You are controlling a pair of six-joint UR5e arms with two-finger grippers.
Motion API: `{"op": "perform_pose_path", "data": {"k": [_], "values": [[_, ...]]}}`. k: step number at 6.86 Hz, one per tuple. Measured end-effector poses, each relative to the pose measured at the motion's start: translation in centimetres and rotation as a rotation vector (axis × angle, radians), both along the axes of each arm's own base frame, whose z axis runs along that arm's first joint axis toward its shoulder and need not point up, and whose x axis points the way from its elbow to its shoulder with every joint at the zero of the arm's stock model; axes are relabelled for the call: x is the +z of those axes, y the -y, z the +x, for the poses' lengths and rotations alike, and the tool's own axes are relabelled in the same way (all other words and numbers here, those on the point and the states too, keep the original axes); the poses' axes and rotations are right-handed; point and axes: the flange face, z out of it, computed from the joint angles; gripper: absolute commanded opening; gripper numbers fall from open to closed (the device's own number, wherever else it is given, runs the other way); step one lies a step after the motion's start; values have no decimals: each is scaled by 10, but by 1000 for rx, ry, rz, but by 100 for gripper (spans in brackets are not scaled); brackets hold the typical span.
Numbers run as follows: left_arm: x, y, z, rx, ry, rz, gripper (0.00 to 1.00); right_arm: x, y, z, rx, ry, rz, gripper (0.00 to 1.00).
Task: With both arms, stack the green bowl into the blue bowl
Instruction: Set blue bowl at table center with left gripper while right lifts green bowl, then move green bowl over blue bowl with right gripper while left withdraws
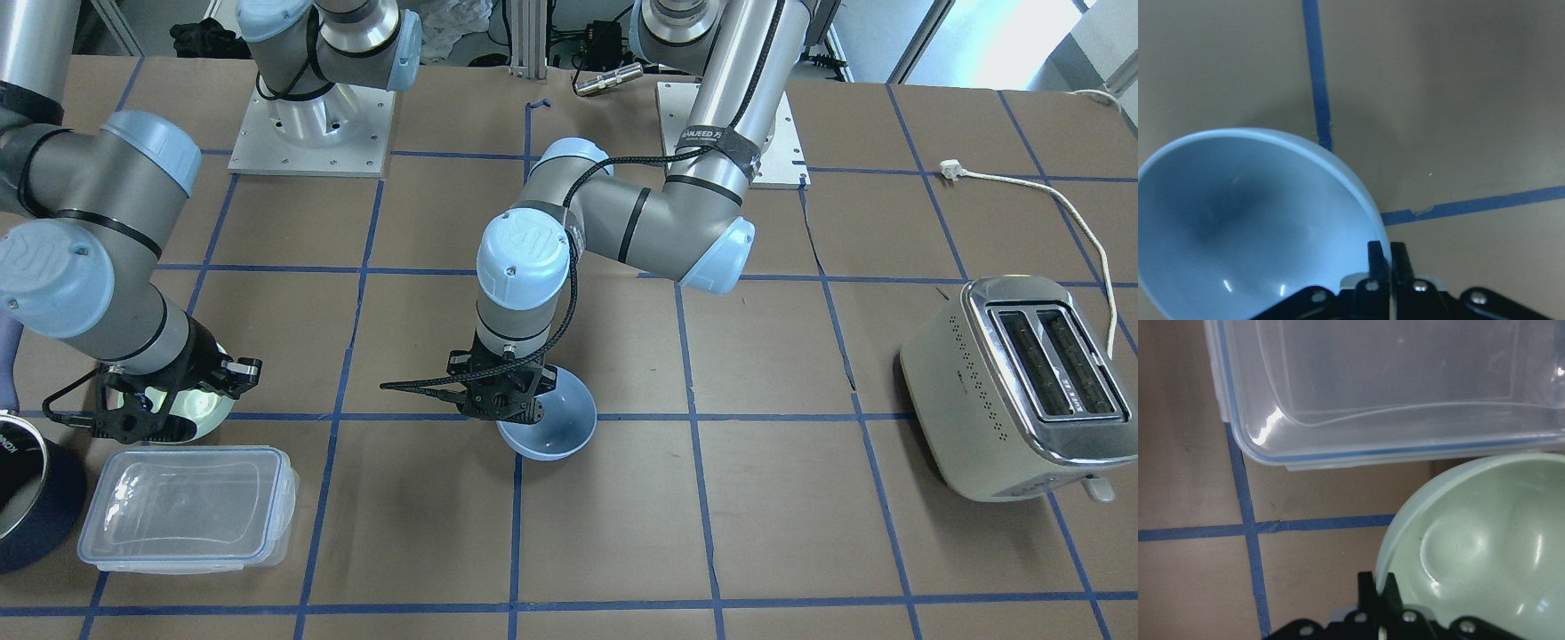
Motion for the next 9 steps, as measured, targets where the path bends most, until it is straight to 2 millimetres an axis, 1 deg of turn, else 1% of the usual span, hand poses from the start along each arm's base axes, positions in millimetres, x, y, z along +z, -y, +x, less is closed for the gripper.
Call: {"op": "perform_pose_path", "data": {"k": [1, 2, 3, 4, 5, 6, 7, 8, 9], "values": [[-3, -1, -2, 14, 1, 5, 100, 1, 0, 0, 0, 0, -2, 0], [2, -1, -2, 33, -2, -1, 100, 1, 0, 0, 0, 1, -4, 0], [20, 2, 1, 46, -12, -25, 100, 3, 1, 1, 0, 2, -8, 0], [40, 8, 11, 62, -17, -44, 100, 8, 3, 4, 0, 1, -16, 0], [64, 14, 30, 85, -11, -41, 100, 15, 6, 10, 6, -1, -28, 0], [91, 19, 60, 90, 2, -20, 100, 28, 7, 26, 18, -6, -47, 0], [116, 21, 97, 76, 16, 4, 100, 43, 8, 51, 21, -13, -75, 0], [139, 18, 133, 74, 39, 22, 100, 57, 8, 86, 21, -17, -102, 0], [159, 11, 162, 69, 81, 34, 100, 69, 4, 128, 21, -18, -128, 0]]}}
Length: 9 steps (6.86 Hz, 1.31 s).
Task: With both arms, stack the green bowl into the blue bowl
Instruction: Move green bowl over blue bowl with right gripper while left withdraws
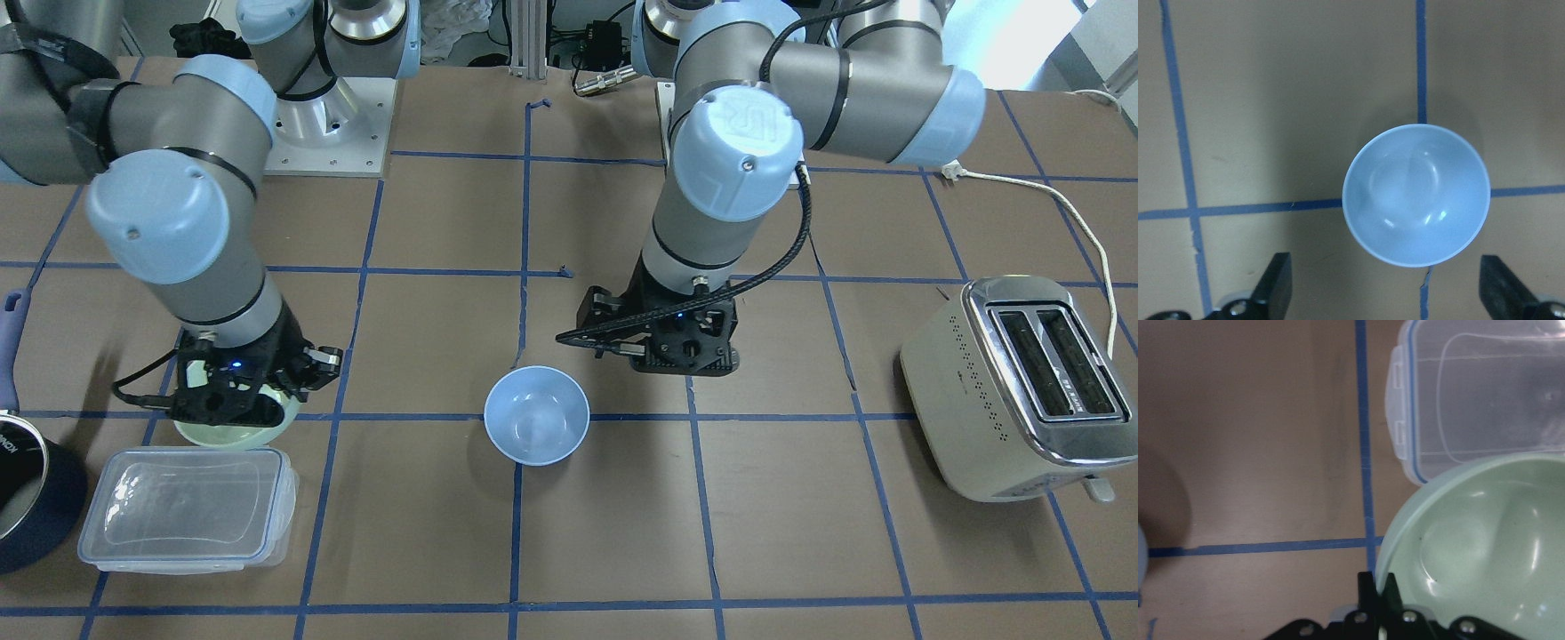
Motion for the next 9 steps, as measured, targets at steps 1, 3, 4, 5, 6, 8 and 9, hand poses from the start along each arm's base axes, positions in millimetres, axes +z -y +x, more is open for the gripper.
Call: {"op": "perform_pose_path", "data": {"k": [1, 3, 4, 5, 6, 8, 9], "values": [[21, -15, 20, -13, 47, 25, 100, 9, -7, 41, -7, 3, -20, 0], [63, -44, 31, -16, 62, 29, 100, 12, -25, 104, -13, 12, -38, 0], [77, -53, 31, -10, 30, 23, 100, 6, -31, 136, -11, 18, -48, 0], [85, -57, 32, -2, 0, 17, 100, -4, -29, 167, -20, 25, -60, 0], [89, -58, 34, 0, 4, 10, 100, -14, -25, 198, -31, 29, -65, 0], [90, -57, 37, -2, 24, 7, 100, -35, -12, 245, -45, 34, -67, 0], [90, -56, 38, -2, 26, 6, 100, -42, -10, 255, -48, 35, -62, 0]]}}
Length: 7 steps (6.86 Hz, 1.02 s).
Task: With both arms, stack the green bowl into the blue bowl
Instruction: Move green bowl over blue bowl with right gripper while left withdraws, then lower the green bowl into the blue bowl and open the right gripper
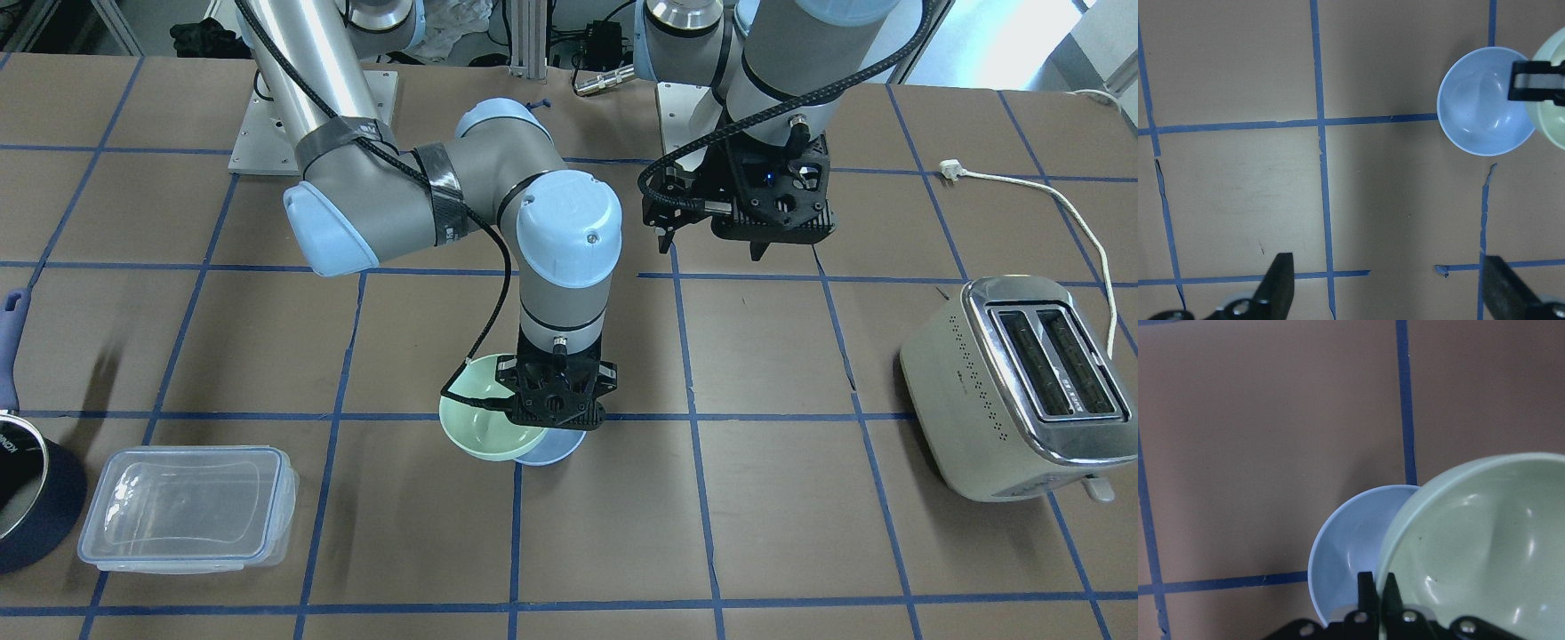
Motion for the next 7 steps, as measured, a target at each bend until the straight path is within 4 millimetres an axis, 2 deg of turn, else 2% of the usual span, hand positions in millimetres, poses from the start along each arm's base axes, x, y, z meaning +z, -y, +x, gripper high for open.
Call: {"op": "perform_pose_path", "data": {"k": [1, 2, 3, 4, 7], "values": [[0, 0, 1, -1, 1, 0, 100, -4, 0, 5, -5, 3, 6, 1], [0, 0, 2, 0, 3, 1, 100, -10, -1, 9, -9, 3, 13, 77], [0, -1, 3, -1, 7, 0, 100, -15, -2, 11, -9, 2, 20, 92], [1, 0, 4, -1, 13, -1, 100, -17, -1, 13, -9, 2, 22, 100], [3, 3, 14, 54, 19, -13, 100, -15, 2, 10, -9, 2, 14, 100]]}}
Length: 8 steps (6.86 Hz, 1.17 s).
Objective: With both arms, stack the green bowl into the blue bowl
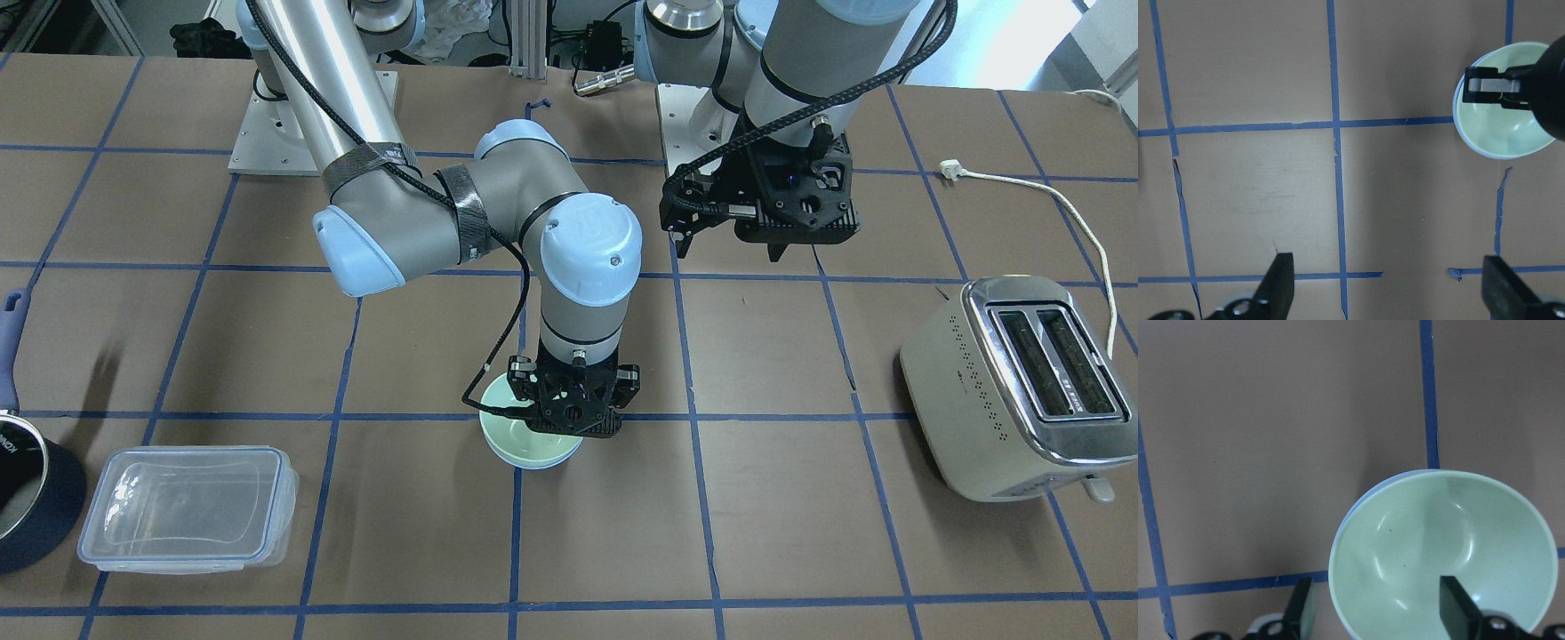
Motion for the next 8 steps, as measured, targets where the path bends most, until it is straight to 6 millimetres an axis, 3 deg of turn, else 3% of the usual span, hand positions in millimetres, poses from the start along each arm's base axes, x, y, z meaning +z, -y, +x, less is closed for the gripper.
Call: {"op": "perform_pose_path", "data": {"k": [2, 3, 6, 8], "values": [[0, 1, 1, 34, 0, -5, 100, 13, 15, -27, -8, -7, -17, 100], [0, 0, 1, 38, 0, -4, 100, 21, 28, -54, -13, -10, -20, 100], [-2, -2, 1, 37, 1, 0, 100, 69, 53, -168, 17, -23, 25, 100], [-3, -2, 2, 35, 1, 1, 100, 114, 45, -237, 50, -27, 57, 100]]}}
